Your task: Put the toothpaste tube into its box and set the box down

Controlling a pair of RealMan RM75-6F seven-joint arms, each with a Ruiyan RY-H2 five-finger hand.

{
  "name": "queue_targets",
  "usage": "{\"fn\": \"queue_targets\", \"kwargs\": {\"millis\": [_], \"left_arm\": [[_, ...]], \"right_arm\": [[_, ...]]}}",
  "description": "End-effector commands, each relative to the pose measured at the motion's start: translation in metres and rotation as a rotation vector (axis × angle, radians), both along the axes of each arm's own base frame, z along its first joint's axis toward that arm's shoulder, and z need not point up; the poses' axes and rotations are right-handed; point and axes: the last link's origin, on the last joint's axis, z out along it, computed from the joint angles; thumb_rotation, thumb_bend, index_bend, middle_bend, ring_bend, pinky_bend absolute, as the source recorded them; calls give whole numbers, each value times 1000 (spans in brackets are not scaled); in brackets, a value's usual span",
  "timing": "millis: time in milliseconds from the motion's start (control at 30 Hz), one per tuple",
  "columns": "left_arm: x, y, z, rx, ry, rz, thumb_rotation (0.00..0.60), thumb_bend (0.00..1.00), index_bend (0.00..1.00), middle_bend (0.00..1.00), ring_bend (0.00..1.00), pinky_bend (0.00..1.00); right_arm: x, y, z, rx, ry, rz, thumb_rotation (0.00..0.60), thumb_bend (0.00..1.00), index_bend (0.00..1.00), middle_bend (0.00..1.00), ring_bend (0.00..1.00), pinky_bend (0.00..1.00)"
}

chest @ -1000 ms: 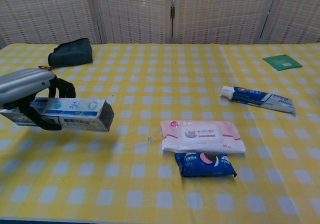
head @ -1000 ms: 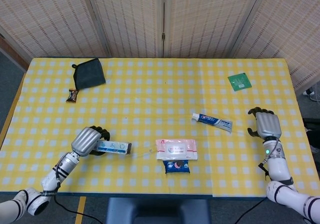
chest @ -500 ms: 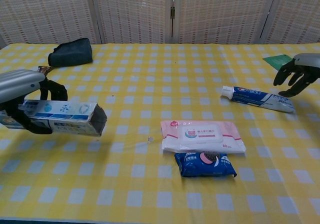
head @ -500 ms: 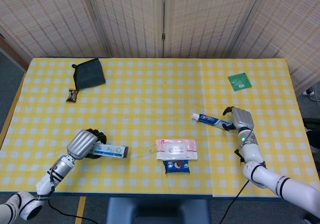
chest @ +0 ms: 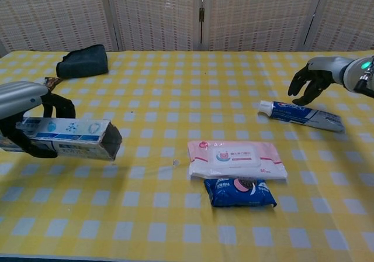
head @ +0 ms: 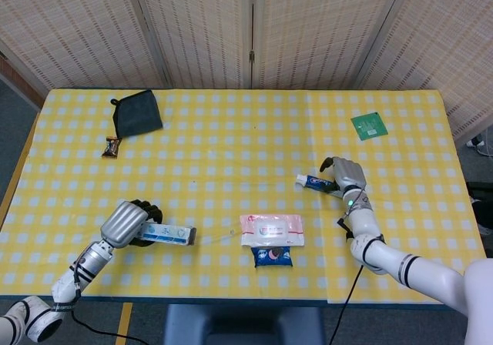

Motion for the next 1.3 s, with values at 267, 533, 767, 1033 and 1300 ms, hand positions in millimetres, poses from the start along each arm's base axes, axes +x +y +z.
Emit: {"fn": "queue_targets", "kwargs": {"millis": [267,533,767,1033,1300], "left_arm": [[1,-1,1,2,-7,-6,600,177,593,541,459,512],[-1,-2,5,3,-10,0,600,176,593,541,459,511],[1,-2,6,1,-11,-4,600,175,593,541,459,511],[1,-3,7,-3,-12,-4,600,171,593,541,459,510],[-2,-2,9,-5,-16,2,600,170,593,541,459,510]], "right_arm": [[5,2,-12,24,103,17,600,405,422,304,264,247],[14,1,-25,44,136,43,600,407,422,298,258,245],[21,0,-31,45,167,58,600,406,422,290,248,245],[26,-3,-38,47,224,72,600,406,422,275,238,245],[27,-2,-42,53,231,69,600,405,422,287,238,245]]}}
